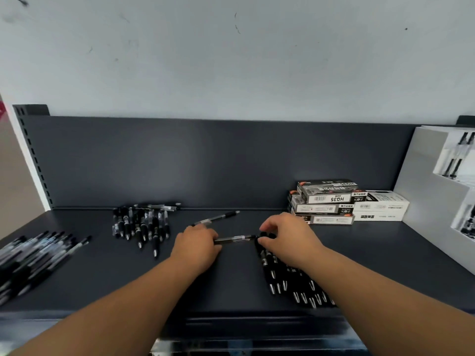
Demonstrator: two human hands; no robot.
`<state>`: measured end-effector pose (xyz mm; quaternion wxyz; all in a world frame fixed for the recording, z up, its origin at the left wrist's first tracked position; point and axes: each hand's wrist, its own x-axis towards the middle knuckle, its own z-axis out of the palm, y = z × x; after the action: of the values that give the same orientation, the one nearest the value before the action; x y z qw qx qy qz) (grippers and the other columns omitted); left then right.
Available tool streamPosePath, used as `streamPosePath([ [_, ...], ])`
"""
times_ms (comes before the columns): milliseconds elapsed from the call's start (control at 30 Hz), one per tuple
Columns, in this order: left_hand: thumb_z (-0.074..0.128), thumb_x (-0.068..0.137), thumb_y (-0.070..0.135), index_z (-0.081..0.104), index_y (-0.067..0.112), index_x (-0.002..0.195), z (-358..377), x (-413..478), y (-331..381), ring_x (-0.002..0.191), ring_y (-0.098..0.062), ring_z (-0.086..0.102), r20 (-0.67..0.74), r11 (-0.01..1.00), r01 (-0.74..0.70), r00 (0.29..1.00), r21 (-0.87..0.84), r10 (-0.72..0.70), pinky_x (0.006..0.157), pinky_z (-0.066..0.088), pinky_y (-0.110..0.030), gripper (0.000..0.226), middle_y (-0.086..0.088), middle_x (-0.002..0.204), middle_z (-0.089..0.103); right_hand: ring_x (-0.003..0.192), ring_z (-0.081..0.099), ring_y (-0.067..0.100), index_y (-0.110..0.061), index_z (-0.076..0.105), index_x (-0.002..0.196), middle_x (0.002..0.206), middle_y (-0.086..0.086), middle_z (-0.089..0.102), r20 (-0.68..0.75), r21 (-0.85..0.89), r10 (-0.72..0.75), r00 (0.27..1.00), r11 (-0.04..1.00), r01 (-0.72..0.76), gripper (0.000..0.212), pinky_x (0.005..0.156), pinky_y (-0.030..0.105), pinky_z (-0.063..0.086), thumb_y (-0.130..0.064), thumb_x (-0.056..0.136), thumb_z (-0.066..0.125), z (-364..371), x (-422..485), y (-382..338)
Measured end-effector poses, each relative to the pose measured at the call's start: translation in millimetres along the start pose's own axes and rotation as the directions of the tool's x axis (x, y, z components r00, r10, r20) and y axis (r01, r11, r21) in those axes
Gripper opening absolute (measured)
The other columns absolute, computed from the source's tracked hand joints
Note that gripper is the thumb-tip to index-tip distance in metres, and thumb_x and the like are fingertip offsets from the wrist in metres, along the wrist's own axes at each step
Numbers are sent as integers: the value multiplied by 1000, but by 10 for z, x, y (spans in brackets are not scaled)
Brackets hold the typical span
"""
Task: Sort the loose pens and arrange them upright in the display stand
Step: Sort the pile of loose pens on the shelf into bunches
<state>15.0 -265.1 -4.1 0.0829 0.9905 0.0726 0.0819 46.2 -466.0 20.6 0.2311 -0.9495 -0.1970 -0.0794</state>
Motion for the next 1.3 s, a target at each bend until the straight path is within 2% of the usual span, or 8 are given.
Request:
streamPosePath([
  [167, 54, 93, 34, 68, 28, 98, 4, 97, -207, 108, -20, 58, 13, 996, -12, 1000, -94, 14, 94, 42, -33, 16, 3, 111, 66, 104, 56, 13, -30, 67, 111, 112, -7, 60, 56, -32, -11, 998, 999, 13, 26, 91, 28, 47, -36, 85, 67, 184, 108, -221],
  [333, 60, 91, 32, 67, 26, 96, -63, 187, -381, 92, -9, 60, -11, 905, 21, 1000, -425, -28, 82, 45, -21, 11, 11, 93, 65, 103, 57, 12, -28, 65, 111, 107, -7, 63, -15, -15, 51, 999, 999, -51, 29, 89, 27, 47, -40, 85, 66, 346, 296, -442],
  [533, 68, 87, 31, 64, 33, 84, -127, 337, -467, 80, -6, 63, 53, 756, -41, 994, -653, 100, 73, 51, -18, 6, 10, 88, 69, 81, 66, 15, -16, 70, 88, 82, -4, 70, 24, 458, 270, 962, 853, -251, 26, 71, 31, 53, -38, 93, 57, 455, 513, -692],
  [667, 61, 91, 35, 68, 28, 107, -87, 571, -576, 101, -9, 62, -25, 854, -124, 991, -505, 129, 87, 47, -21, 19, 9, 106, 68, 74, 68, 15, -11, 70, 87, 82, 5, 72, 45, 571, 370, 928, 753, -328, 23, 77, 36, 56, -27, 96, 55, 456, 605, -682],
  [767, 54, 94, 42, 60, 25, 125, -18, 791, -625, 117, -20, 54, -50, 979, -147, 989, -141, 141, 98, 42, -32, 36, 1, 125, 59, 78, 70, 25, -7, 69, 88, 84, 11, 73, 28, 531, 402, 915, 770, -354, 27, 78, 42, 56, -28, 95, 54, 482, 654, -584],
  [967, 51, 94, 31, 67, 23, 109, 109, 961, -552, 106, -24, 59, 3, 985, -164, 987, 55, 164, 89, 41, -35, 22, -2, 114, 63, 81, 72, 25, -7, 69, 90, 87, 12, 74, 98, 600, 427, 899, 695, -396, 29, 68, 32, 58, -30, 96, 53, 529, 633, -467],
  [1167, 55, 95, 23, 62, 20, 104, -174, 750, -794, 99, -20, 57, -58, 967, -150, 988, -207, 140, 82, 45, -30, 12, -2, 107, 60, 67, 62, 13, -11, 69, 86, 70, 2, 66, 56, 606, 313, 948, 745, -281, 25, 73, 34, 55, -28, 96, 54, 454, 627, -736],
  [1300, 67, 88, 27, 66, 23, 93, -501, 431, -1104, 75, -6, 57, -165, 844, -120, 986, -522, 38, 66, 41, -14, 7, 8, 84, 64, 62, 57, 9, -16, 70, 89, 74, 2, 67, 37, 640, 197, 980, 748, -175, 22, 69, 30, 51, -30, 96, 55, 439, 661, -1196],
])
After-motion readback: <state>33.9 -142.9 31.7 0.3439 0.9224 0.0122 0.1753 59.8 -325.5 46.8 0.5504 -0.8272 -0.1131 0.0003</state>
